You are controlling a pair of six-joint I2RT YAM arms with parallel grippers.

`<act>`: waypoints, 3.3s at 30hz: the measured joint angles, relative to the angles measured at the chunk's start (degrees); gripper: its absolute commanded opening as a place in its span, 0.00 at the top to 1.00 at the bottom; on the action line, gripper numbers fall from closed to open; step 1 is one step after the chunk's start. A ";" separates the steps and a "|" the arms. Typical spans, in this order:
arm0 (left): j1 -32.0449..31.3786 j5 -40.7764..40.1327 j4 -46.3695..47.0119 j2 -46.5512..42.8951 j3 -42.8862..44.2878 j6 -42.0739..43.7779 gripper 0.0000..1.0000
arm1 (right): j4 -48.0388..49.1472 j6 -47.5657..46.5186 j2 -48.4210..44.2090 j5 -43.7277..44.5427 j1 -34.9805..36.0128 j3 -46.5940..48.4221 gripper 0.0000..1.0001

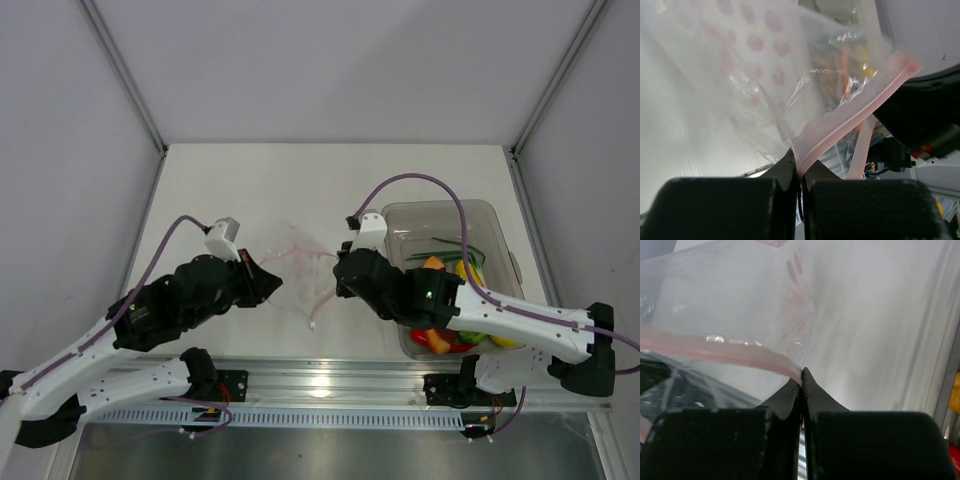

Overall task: Place the food in the zip-top bag and seal the zipper
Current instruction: Open the zipper of the food storage bag, then pick up the fake food from the bin.

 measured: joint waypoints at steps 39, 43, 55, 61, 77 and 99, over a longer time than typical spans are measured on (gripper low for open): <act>1.81 4.48 -1.27 13.75 6.88 9.99 0.99 | -8.79 -6.03 -22.53 -13.68 -32.83 -5.68 0.01; 1.90 5.05 -0.15 11.67 5.81 10.29 0.99 | -9.31 -6.01 -21.11 -15.32 -44.85 -10.10 0.01; 1.90 5.88 1.09 9.20 3.50 10.32 0.99 | -2.71 -8.46 -4.20 -24.96 -62.82 -19.71 0.01; 1.90 7.04 1.55 9.11 2.75 10.32 0.99 | 1.79 -9.60 0.61 -28.06 -64.67 -20.79 0.00; 1.90 7.98 2.36 8.04 2.58 10.23 0.99 | 9.29 -14.10 9.31 -33.24 -65.00 -25.07 0.09; 1.90 8.92 2.58 8.79 2.01 8.83 0.99 | 10.16 -16.20 4.20 -29.59 -61.48 -26.08 1.00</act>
